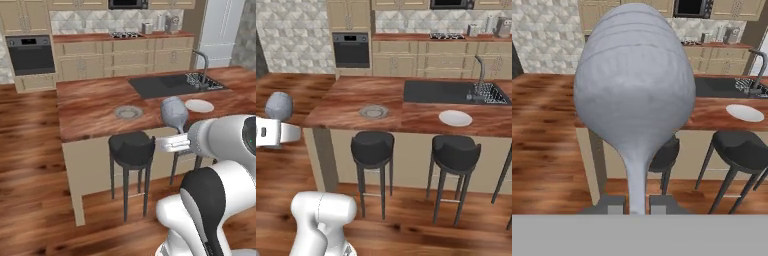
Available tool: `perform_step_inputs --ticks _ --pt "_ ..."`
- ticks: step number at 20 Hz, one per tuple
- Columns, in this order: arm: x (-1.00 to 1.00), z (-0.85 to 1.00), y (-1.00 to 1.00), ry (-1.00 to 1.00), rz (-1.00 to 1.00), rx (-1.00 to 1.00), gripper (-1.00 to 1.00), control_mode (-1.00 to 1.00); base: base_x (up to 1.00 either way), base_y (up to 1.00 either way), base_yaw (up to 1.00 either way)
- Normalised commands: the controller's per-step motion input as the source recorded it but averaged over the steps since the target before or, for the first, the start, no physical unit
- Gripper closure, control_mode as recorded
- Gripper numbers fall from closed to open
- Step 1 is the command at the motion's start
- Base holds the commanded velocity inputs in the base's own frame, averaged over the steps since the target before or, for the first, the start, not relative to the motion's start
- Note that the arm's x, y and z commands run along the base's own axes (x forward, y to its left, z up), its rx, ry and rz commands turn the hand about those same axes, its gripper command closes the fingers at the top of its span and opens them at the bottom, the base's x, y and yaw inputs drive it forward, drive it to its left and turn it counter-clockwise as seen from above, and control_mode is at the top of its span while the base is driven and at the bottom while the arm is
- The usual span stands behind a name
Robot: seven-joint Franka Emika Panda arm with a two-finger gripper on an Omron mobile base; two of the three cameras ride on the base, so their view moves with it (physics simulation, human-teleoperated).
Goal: Retrieve the wine glasses from the counter and place one next to each plate.
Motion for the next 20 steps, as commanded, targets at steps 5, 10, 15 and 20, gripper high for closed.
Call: perform_step_inputs --ticks 5,10,15,20 --pt "0.0 0.0 0.0 0.0 0.0 0.0 1.0 1.0 0.12 -1.0 0.03" --pt "0.0 0.0 0.0 0.0 0.0 0.0 1.0 1.0 0.73 -0.89 0.17" --pt "0.0 0.0 0.0 0.0 0.0 0.0 1.0 1.0 0.87 -0.17 0.11" --pt "0.0 0.0 0.0 0.0 0.0 0.0 1.0 1.0 0.49 0.07 0.01"
